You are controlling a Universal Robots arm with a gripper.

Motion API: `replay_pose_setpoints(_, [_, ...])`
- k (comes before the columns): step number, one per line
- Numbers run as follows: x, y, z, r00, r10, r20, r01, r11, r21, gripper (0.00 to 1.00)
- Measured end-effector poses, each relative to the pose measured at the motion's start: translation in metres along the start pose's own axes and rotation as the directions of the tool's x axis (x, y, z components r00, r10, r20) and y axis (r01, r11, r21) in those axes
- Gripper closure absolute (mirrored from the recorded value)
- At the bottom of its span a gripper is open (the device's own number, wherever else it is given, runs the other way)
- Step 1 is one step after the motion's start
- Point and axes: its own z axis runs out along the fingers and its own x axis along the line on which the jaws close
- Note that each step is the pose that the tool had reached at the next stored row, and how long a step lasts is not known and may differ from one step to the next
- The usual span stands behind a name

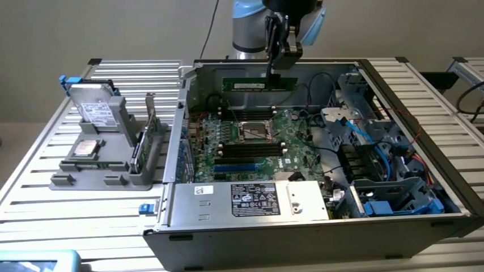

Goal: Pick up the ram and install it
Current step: 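Pick up the ram and move it above insertion slot, then insert the ram into the slot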

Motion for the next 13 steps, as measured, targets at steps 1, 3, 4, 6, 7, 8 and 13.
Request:
replay_pose_setpoints(1, [-0.002,-0.0014,0.0003,1.0,0.0,-0.0001,0.0,1.0,-0.0001,0.87])
replay_pose_setpoints(3, [-0.006,-0.0041,0.001,1.0,0.0,0.0,0.0,1.0,-0.0001,0.87])
replay_pose_setpoints(4, [-0.008,-0.005,0.0013,1.0,0.0,-0.0001,0.0,1.0,-0.0001,0.87])
replay_pose_setpoints(6, [-0.01,-0.0057,0.0018,1.0,0.0,0.0,0.0,1.0,-0.0001,0.87])
replay_pose_setpoints(7, [-0.01,-0.0058,0.0019,1.0,0.0,0.0,0.0,1.0,-0.0001,0.87])
replay_pose_setpoints(8, [-0.011,-0.0058,0.002,1.0,0.0,0.0,0.0,1.0,-0.0001,0.87])
replay_pose_setpoints(13, [-0.013,-0.0059,0.0024,1.0,0.0,0.0,0.0,1.0,-0.0001,0.87])
